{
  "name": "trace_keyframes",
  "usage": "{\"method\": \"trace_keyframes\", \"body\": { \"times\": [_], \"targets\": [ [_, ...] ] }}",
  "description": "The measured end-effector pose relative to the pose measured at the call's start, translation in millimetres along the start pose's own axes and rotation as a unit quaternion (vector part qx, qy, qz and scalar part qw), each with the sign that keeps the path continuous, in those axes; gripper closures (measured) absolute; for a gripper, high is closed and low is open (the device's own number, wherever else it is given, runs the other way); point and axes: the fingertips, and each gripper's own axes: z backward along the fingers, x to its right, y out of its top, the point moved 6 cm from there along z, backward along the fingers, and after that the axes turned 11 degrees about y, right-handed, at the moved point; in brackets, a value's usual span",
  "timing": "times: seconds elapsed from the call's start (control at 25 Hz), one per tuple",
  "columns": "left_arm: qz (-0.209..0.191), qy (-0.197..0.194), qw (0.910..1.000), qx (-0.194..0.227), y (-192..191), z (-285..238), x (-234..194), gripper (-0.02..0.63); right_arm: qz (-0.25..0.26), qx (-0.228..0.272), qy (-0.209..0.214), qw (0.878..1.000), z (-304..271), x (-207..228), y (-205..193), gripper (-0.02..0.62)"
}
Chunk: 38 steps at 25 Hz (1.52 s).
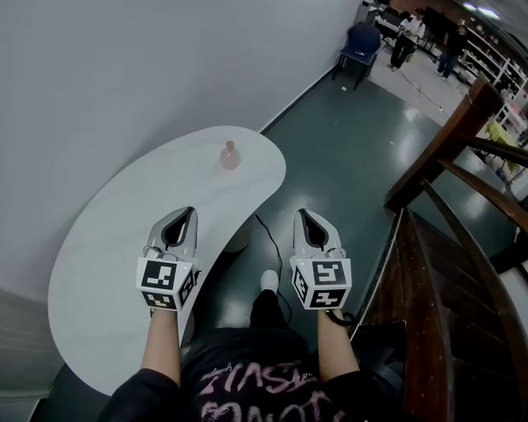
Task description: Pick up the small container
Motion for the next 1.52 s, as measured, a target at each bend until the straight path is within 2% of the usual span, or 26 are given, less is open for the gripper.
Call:
{"method": "trace_keyframes", "body": {
  "times": [0.2,0.96,1.52],
  "targets": [
    [0.0,-0.005,0.9999,-0.013,4,-25,6,0.606,-0.002,0.002,0.007,1.0,-22,15,1,0.588],
    [0.006,0.018,0.9987,-0.048,-24,-132,-2,0.606,-0.012,-0.038,0.042,0.998,-122,82,-13,0.588],
    [0.021,0.022,0.9958,-0.087,-49,-215,-6,0.606,-0.026,-0.065,0.05,0.996,-196,136,-27,0.588]
  ]
}}
